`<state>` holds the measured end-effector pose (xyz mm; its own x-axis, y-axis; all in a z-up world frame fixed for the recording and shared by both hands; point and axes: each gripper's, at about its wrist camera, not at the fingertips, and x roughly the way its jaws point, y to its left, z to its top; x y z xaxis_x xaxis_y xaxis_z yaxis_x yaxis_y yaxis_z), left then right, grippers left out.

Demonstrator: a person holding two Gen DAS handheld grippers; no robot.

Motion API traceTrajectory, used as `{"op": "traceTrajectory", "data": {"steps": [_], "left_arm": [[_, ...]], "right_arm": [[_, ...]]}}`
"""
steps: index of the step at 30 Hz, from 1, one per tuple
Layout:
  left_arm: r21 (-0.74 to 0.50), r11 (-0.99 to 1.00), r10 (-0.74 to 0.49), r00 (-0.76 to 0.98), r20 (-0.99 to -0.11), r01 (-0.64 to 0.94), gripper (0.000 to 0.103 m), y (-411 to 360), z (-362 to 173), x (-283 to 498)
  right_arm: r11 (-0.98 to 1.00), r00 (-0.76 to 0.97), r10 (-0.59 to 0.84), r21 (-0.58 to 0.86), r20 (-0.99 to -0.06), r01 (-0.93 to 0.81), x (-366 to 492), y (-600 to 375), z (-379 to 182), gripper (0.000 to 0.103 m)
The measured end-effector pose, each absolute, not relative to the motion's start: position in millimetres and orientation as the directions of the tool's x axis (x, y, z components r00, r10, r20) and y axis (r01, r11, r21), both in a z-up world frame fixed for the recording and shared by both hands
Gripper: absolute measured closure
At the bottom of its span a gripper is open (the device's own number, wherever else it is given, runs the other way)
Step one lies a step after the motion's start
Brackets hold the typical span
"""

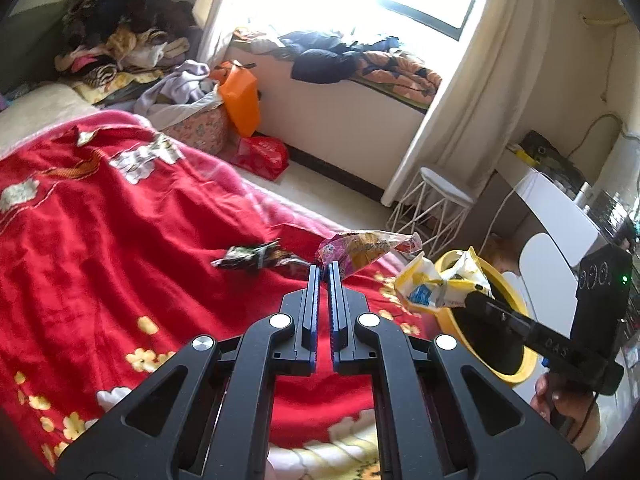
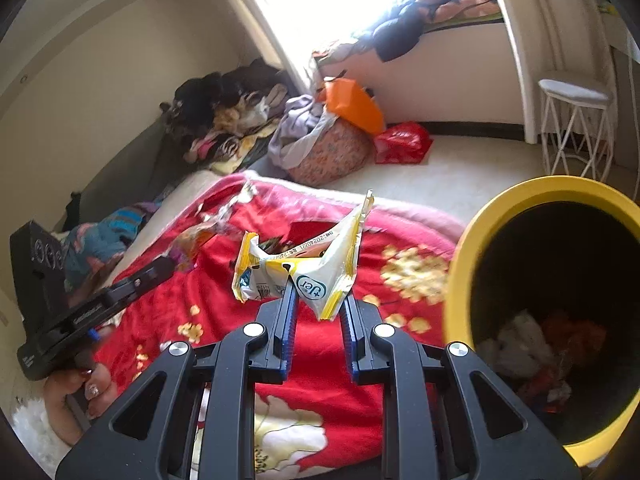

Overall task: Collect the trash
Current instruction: 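Carry clear wrapper and chip bag over the bin with both tools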

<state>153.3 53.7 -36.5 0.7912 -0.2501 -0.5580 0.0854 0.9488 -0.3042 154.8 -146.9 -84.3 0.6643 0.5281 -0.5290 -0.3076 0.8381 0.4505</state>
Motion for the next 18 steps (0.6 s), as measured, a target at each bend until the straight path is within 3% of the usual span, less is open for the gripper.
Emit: {"op": "traceTrajectory", "data": {"steps": [18], "left_arm": [[-0.273, 0.935, -0.343, 0.766, -0.543, 0.226, 0.101, -8.7, -25.9, 150.3]], "right_arm": [[0.873, 0.778, 0.388, 0.467, -0.493, -0.139, 146.5, -232.6, -76.4, 0.084]]}}
